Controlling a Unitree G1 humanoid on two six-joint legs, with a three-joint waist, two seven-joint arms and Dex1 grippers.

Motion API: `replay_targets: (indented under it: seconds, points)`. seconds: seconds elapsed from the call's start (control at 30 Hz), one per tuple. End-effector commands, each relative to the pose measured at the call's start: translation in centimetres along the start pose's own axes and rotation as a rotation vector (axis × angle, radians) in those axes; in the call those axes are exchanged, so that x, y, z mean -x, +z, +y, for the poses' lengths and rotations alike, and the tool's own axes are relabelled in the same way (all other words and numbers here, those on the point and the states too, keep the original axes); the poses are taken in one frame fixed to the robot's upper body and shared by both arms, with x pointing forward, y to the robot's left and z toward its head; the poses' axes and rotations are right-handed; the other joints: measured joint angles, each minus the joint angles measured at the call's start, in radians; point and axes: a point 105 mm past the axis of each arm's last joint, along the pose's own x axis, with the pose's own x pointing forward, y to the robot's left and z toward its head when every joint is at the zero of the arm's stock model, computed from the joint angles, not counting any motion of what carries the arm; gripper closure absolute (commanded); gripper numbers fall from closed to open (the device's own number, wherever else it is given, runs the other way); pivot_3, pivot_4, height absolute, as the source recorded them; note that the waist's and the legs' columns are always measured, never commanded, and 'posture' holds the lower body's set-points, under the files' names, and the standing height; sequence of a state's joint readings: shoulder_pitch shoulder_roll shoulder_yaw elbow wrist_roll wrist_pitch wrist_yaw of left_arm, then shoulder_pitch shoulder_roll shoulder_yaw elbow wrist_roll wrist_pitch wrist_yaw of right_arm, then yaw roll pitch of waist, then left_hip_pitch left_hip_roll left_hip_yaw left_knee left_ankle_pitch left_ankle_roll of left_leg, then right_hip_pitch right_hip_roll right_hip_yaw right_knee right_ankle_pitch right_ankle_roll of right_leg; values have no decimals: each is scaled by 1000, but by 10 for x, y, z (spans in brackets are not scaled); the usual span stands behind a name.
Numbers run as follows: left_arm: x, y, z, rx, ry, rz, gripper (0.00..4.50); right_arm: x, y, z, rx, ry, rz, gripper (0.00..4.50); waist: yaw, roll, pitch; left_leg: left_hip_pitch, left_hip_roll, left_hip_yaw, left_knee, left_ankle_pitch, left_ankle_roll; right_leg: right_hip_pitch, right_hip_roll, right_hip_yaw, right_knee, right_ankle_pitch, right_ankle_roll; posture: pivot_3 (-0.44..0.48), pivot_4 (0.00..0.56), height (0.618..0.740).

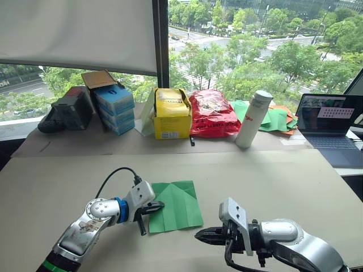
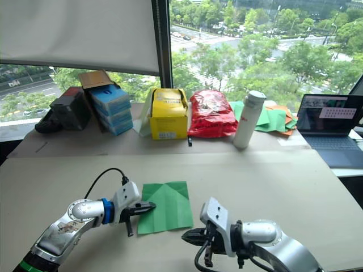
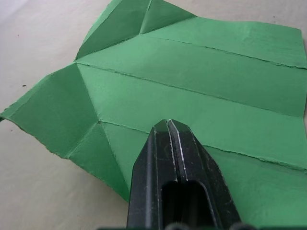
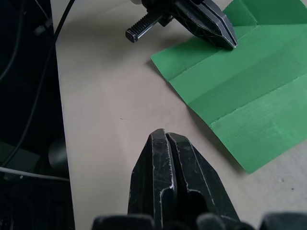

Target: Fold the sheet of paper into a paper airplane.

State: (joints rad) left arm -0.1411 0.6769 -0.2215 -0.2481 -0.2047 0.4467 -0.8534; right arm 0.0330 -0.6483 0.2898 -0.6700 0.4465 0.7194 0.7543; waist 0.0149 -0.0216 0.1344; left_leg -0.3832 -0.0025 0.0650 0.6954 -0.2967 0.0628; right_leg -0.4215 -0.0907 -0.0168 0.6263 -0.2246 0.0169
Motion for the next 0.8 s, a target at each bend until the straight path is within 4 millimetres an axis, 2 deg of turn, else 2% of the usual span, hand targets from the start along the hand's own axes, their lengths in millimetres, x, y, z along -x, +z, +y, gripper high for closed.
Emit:
replay_targets:
  seconds: [0.03,0.13,0.37,0.53,0.8]
  points:
    - [-2,-29,-12,46,-59,106,4500,-5,-6,-1,26,-86,-11,4453,-2,1,0,0,0,0,0,0,0,0,0,0,0,0,0,0,150,740]
    - [-3,-30,-13,33,-74,112,4500,-8,-17,-5,17,-191,-4,4453,-3,0,-1,0,0,0,0,0,0,0,0,0,0,0,0,0,150,740]
    - [-6,-32,-6,2,-98,140,4500,-16,-25,-12,-47,-384,-87,4453,-1,0,-3,3,0,0,0,1,-1,2,1,0,0,0,0,0,150,740]
    - [-12,-35,-4,-35,-128,194,4500,-15,-20,-22,-85,-502,-160,4453,6,1,-4,8,0,0,0,0,-1,3,1,0,0,0,1,0,150,740]
    - [-17,-35,2,-46,-132,214,4500,-15,-10,-31,-90,-532,-229,4453,13,5,-8,9,-1,0,0,0,0,3,1,0,0,-1,1,0,150,740]
